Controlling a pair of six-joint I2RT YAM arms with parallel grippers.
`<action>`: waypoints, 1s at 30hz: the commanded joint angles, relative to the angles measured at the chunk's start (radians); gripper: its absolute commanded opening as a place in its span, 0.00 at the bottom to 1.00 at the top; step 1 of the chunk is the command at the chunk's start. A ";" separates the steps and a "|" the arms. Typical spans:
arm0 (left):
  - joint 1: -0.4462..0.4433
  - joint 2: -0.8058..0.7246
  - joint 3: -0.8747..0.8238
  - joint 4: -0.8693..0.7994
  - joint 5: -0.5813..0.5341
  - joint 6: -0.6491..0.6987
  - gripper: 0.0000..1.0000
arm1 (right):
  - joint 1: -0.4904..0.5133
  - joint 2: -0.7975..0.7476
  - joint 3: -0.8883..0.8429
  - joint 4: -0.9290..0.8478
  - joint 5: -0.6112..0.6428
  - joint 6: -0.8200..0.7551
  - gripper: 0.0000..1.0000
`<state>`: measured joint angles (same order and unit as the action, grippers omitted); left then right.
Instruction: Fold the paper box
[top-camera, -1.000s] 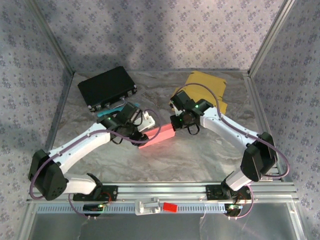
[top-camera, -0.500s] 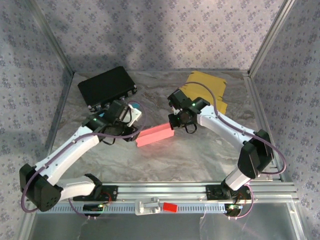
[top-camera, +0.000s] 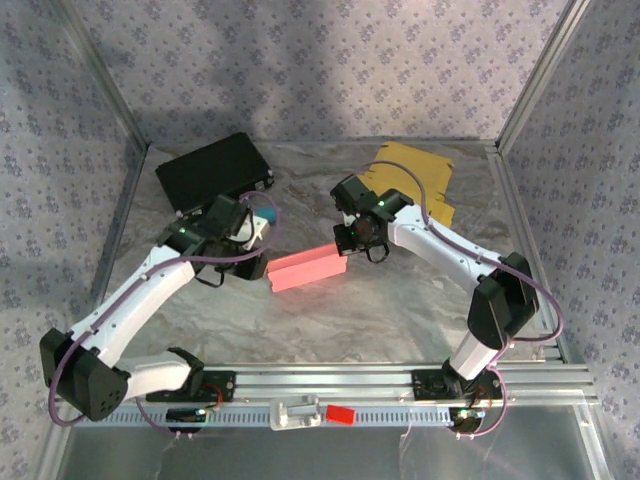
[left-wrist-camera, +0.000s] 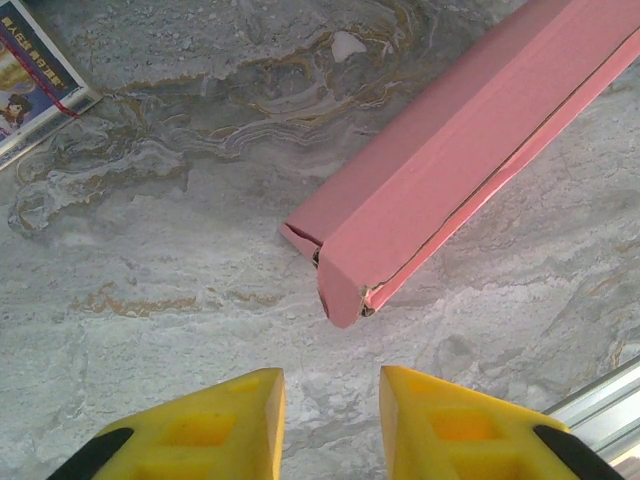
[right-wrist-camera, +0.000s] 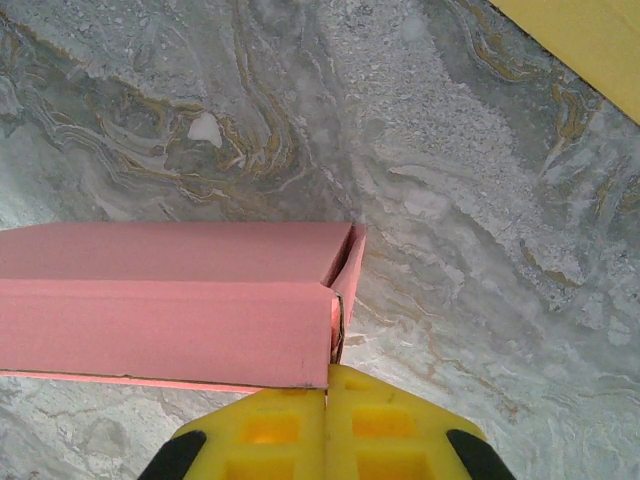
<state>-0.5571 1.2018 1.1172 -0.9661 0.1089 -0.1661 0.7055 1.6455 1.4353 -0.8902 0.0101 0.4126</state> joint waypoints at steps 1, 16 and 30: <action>0.002 0.030 0.036 0.006 0.016 0.007 0.30 | -0.003 0.016 0.033 -0.042 -0.009 0.024 0.00; 0.002 0.103 0.056 0.046 0.024 0.053 0.25 | -0.017 0.021 0.040 -0.039 -0.020 0.018 0.00; 0.000 0.130 0.059 0.075 0.026 0.052 0.14 | -0.021 0.026 0.043 -0.030 -0.026 0.014 0.00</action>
<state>-0.5571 1.3285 1.1412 -0.9047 0.1165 -0.1207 0.6914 1.6531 1.4475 -0.8986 -0.0078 0.4152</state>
